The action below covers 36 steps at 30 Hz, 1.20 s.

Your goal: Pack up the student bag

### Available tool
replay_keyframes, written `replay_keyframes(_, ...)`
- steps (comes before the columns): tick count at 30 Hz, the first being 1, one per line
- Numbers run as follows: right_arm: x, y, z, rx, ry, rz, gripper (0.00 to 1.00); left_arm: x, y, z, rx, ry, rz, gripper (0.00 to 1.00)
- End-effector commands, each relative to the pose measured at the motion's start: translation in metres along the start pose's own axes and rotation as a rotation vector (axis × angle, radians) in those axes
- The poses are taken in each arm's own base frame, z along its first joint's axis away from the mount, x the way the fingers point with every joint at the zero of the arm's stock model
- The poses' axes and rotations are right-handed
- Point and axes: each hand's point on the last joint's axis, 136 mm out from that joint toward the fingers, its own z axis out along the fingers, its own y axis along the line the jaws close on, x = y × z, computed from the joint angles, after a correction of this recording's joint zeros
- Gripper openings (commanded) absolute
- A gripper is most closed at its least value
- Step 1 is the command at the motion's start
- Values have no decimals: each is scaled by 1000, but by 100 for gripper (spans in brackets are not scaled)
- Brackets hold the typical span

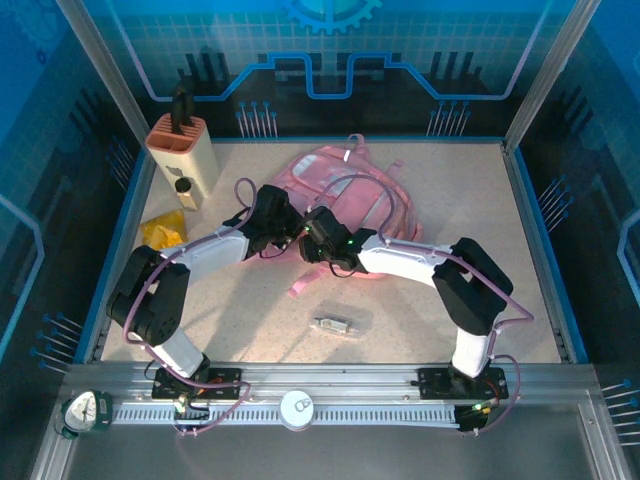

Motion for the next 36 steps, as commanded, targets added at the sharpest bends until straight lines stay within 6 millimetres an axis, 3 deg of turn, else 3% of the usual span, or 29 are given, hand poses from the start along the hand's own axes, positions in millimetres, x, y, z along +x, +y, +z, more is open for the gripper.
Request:
replay_keyframes(1, -2, 5, 8, 3, -3, -25, 32, 5, -46, -19, 154, 31, 33, 0)
replay_keyframes(8, -3, -3, 13, 61, -4, -50, 25, 5, -46, -18, 154, 31, 34, 0)
replay_keyframes(12, -6, -9, 13, 102, -17, -54, 31, 6, -45, -17, 154, 32, 34, 0)
replay_keyframes(21, -9, -2, -1, 72, -27, -63, 10, 3, -44, -19, 143, 19, 38, 0)
replay_keyframes(27, 0, -8, -12, 71, -10, -58, 1, -1, -41, -21, 133, 1, 40, 0)
replay_keyframes(36, 33, -27, -34, 75, 64, -49, 0, -18, -28, -27, 105, -35, 30, 0)
